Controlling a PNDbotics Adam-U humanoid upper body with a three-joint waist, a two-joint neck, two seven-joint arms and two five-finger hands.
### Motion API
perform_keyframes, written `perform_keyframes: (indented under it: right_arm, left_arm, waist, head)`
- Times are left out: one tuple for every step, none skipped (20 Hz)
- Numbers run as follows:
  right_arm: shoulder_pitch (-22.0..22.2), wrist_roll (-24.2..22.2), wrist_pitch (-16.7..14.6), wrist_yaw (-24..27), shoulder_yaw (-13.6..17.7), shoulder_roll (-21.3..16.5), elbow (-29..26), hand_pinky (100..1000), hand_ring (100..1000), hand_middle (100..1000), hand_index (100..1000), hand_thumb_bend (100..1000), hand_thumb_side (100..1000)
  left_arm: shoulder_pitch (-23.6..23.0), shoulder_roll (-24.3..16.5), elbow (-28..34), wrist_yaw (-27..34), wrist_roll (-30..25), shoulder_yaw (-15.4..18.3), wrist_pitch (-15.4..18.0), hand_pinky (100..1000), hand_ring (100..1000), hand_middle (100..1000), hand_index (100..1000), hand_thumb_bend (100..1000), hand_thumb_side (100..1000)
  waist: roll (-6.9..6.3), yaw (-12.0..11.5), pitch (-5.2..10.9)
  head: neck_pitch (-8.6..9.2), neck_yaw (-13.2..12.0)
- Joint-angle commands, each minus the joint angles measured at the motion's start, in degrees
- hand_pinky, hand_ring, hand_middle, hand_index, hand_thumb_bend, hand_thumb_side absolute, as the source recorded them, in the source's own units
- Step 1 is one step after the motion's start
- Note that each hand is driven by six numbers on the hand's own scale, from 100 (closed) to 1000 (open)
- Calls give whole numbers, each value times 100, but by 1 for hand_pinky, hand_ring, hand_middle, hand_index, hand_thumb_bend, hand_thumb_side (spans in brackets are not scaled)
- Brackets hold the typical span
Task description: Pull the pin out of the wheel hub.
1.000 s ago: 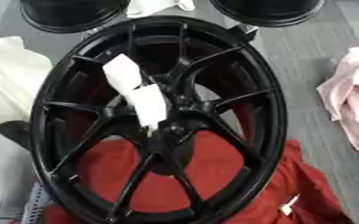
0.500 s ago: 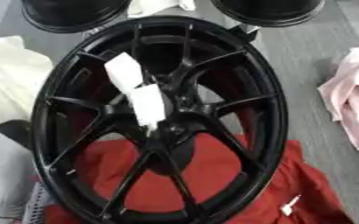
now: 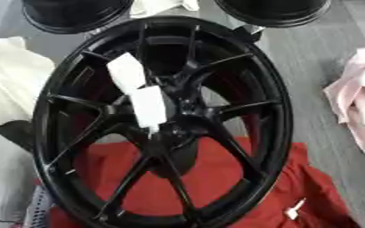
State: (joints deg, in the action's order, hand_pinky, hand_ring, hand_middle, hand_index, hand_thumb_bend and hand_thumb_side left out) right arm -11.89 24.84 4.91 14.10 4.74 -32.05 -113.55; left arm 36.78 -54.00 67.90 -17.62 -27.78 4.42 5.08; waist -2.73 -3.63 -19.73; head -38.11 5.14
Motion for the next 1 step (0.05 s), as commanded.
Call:
perform_keyframes:
  right_arm:
    - [-50, -8, -9, -3, 31, -101, -104, 761, 679, 591, 622, 100, 684]
  left_arm:
    - [-10, -141, 590, 143, 195, 72, 13, 856, 808, 757, 891, 100, 563]
  waist:
    - [5, -20, 94]
  head:
    - [24, -15]
